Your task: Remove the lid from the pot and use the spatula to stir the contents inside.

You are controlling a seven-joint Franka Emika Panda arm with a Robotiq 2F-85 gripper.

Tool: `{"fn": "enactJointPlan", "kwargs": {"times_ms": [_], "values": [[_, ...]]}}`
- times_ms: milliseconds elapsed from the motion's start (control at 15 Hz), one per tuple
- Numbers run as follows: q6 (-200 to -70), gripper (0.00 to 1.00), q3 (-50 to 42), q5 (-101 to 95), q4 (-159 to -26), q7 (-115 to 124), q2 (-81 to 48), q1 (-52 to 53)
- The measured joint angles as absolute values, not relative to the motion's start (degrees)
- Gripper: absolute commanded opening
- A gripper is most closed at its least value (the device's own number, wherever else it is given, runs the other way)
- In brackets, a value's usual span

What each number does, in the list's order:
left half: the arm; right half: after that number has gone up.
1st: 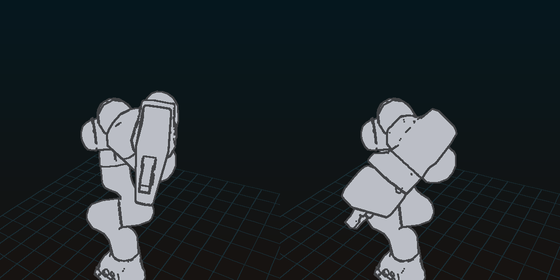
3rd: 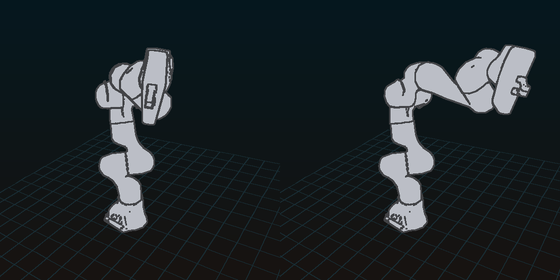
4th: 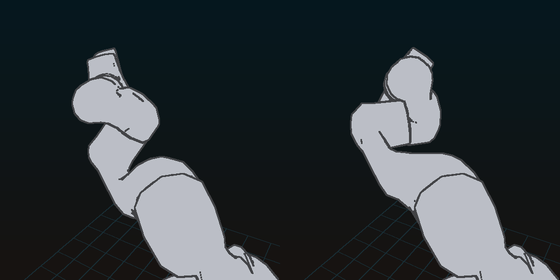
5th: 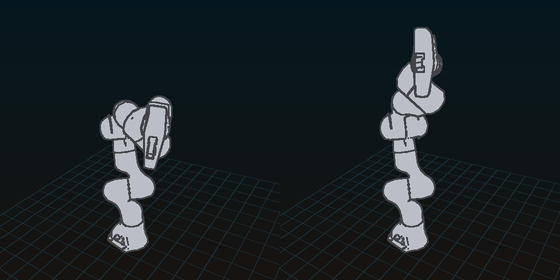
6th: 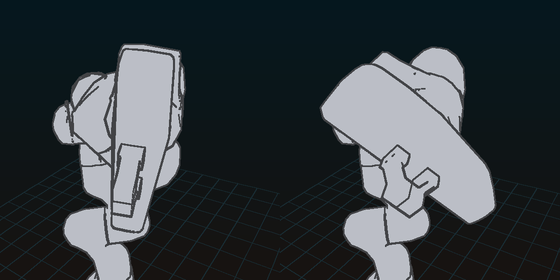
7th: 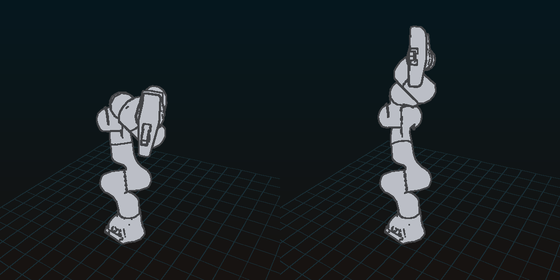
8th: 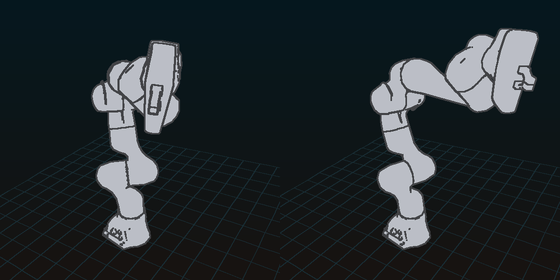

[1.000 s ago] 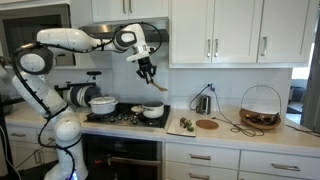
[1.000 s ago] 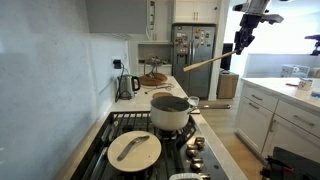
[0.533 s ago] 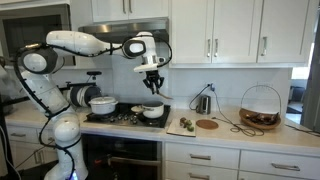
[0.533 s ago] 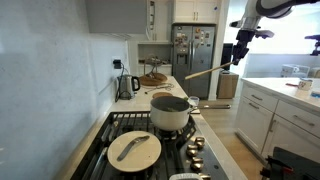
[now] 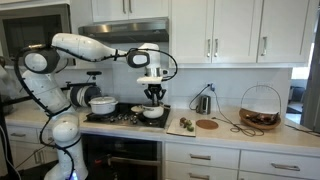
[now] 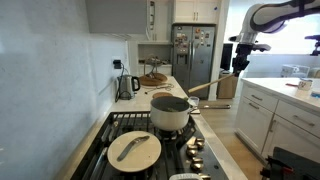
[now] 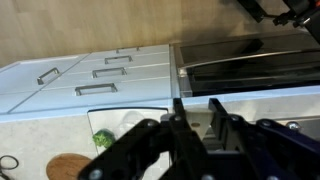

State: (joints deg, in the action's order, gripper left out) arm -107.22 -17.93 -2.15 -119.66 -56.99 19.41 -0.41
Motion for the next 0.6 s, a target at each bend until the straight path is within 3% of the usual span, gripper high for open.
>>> {"fn": "enactJointPlan", "kwargs": {"times_ms": [600], "values": [[-113.58, 0.08, -15.80, -2.83, -126.32, -59.44, 19.37, -1.12]]}}
